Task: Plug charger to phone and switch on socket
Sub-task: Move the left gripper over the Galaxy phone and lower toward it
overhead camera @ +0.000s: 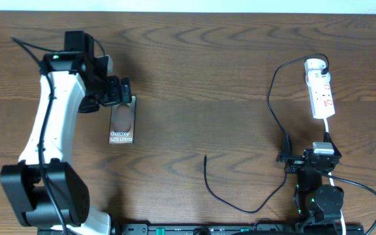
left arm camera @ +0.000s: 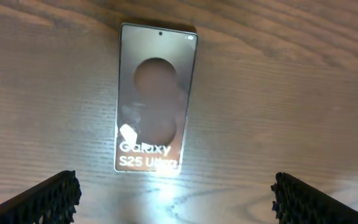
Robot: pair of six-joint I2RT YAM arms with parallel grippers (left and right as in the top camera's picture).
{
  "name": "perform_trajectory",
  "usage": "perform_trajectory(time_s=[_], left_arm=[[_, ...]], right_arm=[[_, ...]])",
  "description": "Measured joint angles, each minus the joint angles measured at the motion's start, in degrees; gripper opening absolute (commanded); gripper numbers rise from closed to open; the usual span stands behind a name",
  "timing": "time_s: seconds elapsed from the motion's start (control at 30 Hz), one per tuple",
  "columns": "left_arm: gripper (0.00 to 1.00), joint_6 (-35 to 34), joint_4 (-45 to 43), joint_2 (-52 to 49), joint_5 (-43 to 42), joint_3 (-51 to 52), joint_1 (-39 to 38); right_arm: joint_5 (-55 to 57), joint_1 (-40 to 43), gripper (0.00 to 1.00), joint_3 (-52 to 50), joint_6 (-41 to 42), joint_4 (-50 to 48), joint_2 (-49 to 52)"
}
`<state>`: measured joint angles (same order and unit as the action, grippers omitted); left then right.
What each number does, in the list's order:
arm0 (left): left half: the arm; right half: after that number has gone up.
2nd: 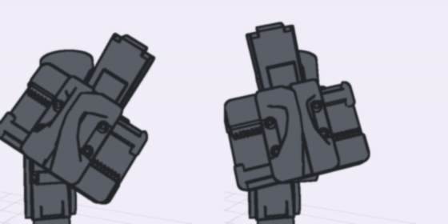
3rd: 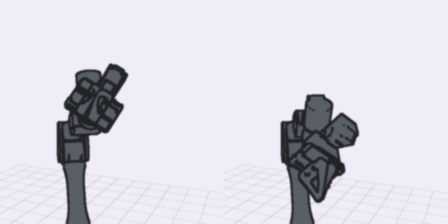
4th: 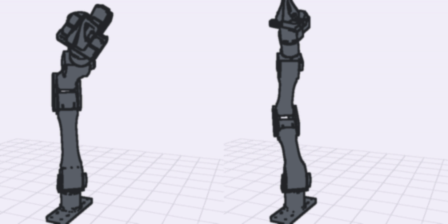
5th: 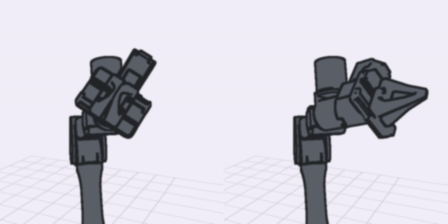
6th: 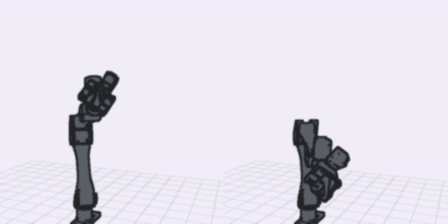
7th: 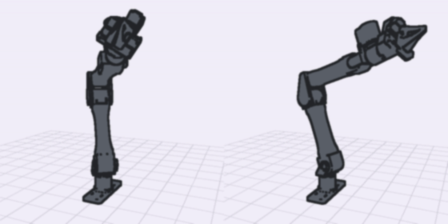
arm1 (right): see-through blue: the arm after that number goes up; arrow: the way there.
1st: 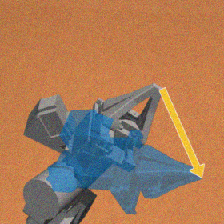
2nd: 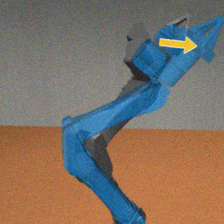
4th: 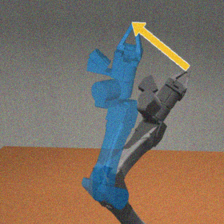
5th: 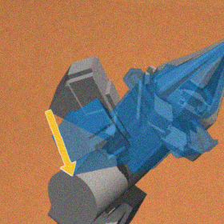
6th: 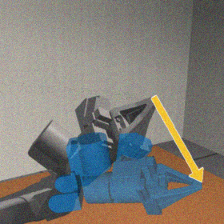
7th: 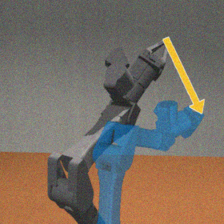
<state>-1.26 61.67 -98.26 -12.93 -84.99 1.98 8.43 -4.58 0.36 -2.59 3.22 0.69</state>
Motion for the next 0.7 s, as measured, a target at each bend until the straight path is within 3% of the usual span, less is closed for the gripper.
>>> perform_trajectory(time_s=[0.7], left_arm=[[0.98,0.22,-11.34,-0.39,6.05,10.32,-3.74]], right_arm=[[0.0,0.0,0.99,0.0,0.0,0.0,0.0]])
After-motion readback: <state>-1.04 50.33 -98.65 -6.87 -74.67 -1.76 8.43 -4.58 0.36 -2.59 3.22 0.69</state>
